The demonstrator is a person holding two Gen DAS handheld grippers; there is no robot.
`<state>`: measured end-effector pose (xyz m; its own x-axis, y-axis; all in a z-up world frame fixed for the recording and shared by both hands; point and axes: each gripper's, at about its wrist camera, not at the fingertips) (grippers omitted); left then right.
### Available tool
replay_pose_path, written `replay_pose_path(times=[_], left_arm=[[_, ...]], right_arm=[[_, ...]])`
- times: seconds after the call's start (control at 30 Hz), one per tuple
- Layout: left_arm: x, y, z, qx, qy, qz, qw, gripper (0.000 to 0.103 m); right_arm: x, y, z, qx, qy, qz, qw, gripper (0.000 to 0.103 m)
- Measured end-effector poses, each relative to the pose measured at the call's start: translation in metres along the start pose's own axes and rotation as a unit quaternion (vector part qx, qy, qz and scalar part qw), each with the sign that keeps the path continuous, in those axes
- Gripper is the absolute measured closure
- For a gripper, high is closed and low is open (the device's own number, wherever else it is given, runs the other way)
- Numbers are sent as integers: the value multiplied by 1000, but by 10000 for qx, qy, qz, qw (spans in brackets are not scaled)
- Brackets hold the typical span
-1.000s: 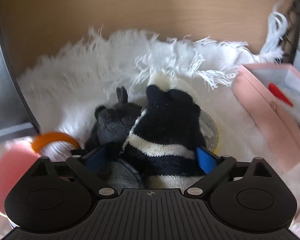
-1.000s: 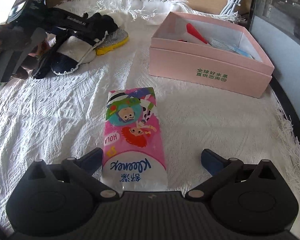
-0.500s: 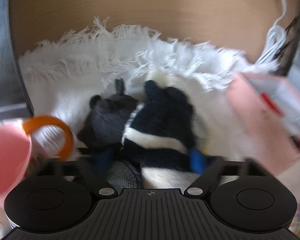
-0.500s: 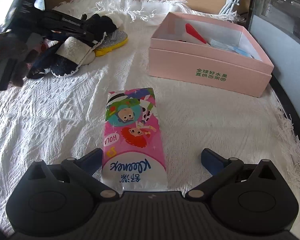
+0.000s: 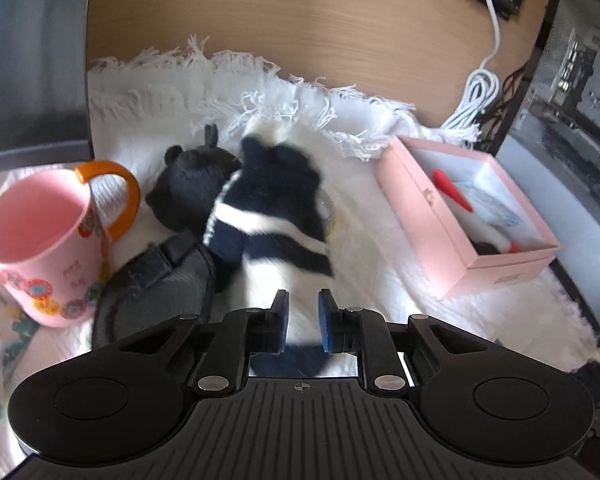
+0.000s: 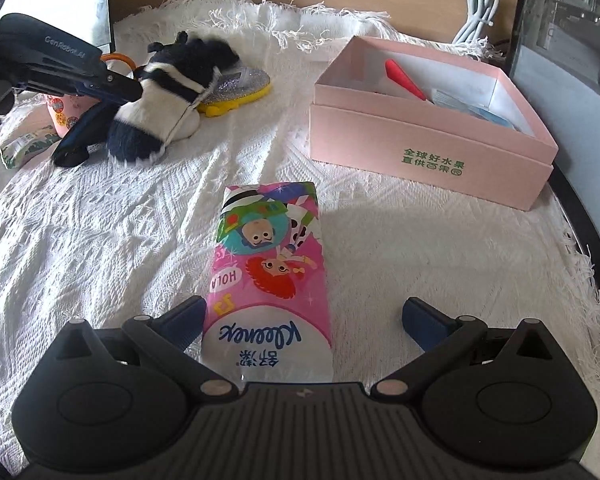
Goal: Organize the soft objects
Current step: 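Grasp the black-and-white striped sock with the left gripper while the right gripper holds the tissue pack, then lift the striped sock with the left gripper while the right gripper closes on the Kleenex pack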
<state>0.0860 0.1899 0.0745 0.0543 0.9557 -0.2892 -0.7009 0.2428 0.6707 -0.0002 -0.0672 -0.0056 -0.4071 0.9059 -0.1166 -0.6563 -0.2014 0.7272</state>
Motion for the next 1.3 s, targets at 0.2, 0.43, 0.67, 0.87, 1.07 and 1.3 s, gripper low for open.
replay_pose_path(times=[0.2,0.43,0.67,0.87,1.07,1.3], left_arm=[[-4,-20,15,-490,20,827,9954,82],[-18,-72,29,299,-280,541,9977,2],[-15,-83,32,-143,-759,1359,9877,2],[-7,-107,32,259,-685,1064,9916,2],[-15,-101,18,242,-877,900,9918,25],[-20,-59,2,625,-783,414,9941,34]], right_arm=[[0,2,-2,-53,16,8,10000,0],[-1,1,0,-14,60,68,10000,0],[-2,0,2,33,178,140,9997,0],[10,3,13,-45,639,-18,9979,10],[1,-2,30,137,363,466,9982,50],[-10,21,39,19,323,375,9988,51]])
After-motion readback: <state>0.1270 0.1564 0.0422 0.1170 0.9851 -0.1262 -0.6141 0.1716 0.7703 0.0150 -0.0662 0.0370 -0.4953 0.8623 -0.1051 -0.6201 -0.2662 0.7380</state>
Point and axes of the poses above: each gripper's, at about its wrist camera, not at the fingertips, and y roughly against the way its jaws point, x to its left, z to its top, and after that the axes turned 7 degrees about y, right-handed
